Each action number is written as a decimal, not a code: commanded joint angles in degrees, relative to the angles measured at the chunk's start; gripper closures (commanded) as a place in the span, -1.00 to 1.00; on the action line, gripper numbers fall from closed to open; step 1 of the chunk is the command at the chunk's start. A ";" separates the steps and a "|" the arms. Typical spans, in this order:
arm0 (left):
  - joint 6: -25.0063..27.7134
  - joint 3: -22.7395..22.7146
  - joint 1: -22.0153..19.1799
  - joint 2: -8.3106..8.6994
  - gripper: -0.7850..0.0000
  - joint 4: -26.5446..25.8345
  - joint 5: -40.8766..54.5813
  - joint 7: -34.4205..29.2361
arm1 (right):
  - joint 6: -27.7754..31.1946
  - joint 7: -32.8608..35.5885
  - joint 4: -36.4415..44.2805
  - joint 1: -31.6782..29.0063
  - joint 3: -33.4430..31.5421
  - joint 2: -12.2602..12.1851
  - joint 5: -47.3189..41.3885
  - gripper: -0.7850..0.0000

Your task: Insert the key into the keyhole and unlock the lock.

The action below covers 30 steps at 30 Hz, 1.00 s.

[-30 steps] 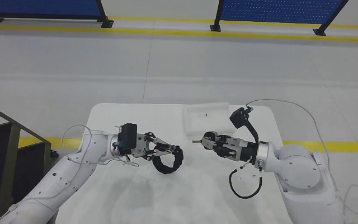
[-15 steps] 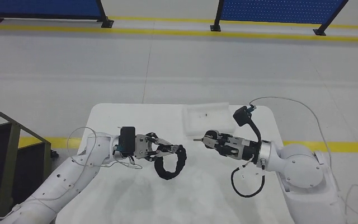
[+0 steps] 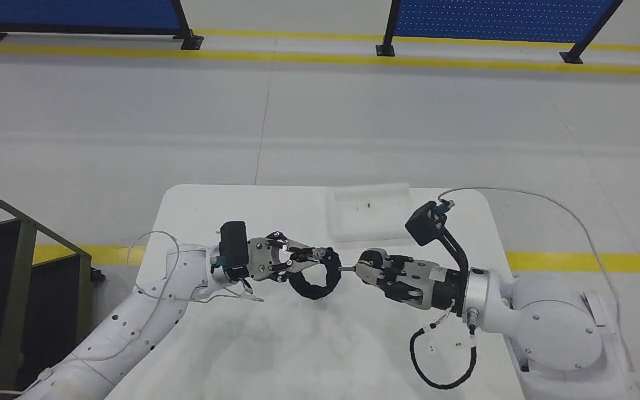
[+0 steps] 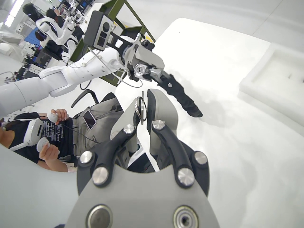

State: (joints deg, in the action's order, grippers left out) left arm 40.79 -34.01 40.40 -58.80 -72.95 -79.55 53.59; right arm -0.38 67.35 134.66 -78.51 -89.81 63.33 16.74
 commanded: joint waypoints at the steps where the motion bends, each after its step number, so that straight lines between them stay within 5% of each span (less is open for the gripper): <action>1: -1.90 0.79 -0.47 -0.92 1.00 0.68 -1.04 0.01 | -0.35 0.18 -0.02 1.06 0.56 -0.17 1.48 1.00; 16: -11.47 5.48 -3.29 -7.22 1.00 9.00 -7.81 9.95 | -3.50 1.06 -0.02 6.07 4.58 -1.15 9.83 1.00; 30: -13.77 5.19 -4.23 -9.99 1.00 14.06 -10.71 13.23 | -5.52 4.51 -0.02 8.77 8.06 -1.94 12.60 1.00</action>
State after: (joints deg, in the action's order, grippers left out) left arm 27.15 -28.73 36.16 -68.66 -59.08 -90.06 66.77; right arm -5.71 71.57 134.65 -69.97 -82.13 61.44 29.21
